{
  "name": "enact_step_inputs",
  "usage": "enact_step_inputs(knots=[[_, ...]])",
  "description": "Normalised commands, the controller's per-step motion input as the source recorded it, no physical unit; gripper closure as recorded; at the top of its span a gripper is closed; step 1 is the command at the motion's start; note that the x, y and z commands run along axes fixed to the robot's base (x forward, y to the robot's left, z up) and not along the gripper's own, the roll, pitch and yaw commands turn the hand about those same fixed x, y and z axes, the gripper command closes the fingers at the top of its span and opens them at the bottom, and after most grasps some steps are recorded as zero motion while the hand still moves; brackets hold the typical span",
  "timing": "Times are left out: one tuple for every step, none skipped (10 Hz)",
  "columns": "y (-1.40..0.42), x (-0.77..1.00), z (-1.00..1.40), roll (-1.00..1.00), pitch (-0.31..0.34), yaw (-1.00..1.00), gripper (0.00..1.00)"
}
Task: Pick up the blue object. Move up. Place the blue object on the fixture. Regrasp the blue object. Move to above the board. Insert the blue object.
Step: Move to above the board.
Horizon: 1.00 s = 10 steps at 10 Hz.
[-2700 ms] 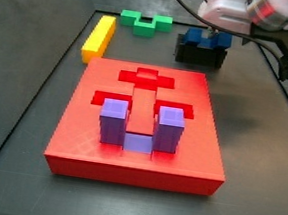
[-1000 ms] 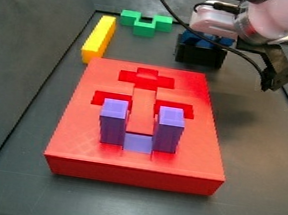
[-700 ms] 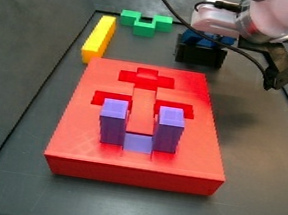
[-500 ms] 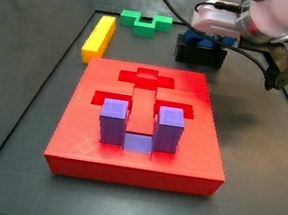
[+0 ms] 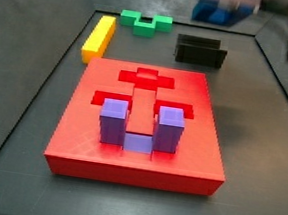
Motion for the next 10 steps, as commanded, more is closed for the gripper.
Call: enact_step_inputs(knots=[[0.03, -0.04, 1.4, -0.06, -0.026, 0.06, 1.0], [0.02, -0.04, 1.4, -0.02, -0.017, 0.03, 1.0], [0.01, -0.03, 1.4, -0.02, -0.022, 0.01, 1.0], [0.02, -0.03, 1.4, -0.02, -0.01, 0.0, 1.0], [0.0, -0.01, 0.75, -0.02, -0.002, -0.01, 1.0], [-1.4, -1.29, 0.26, -1.0, 0.029, -0.02, 1.0], [-1.4, -1.3, 0.2, -1.0, 0.026, -0.02, 1.0], [-1.37, -1.4, 0.19, -1.0, -0.02, -0.01, 1.0], [-1.33, -1.4, 0.16, -1.0, -0.033, 0.0, 1.0], [-1.31, -1.4, 0.19, -1.0, -0.043, 0.0, 1.0]])
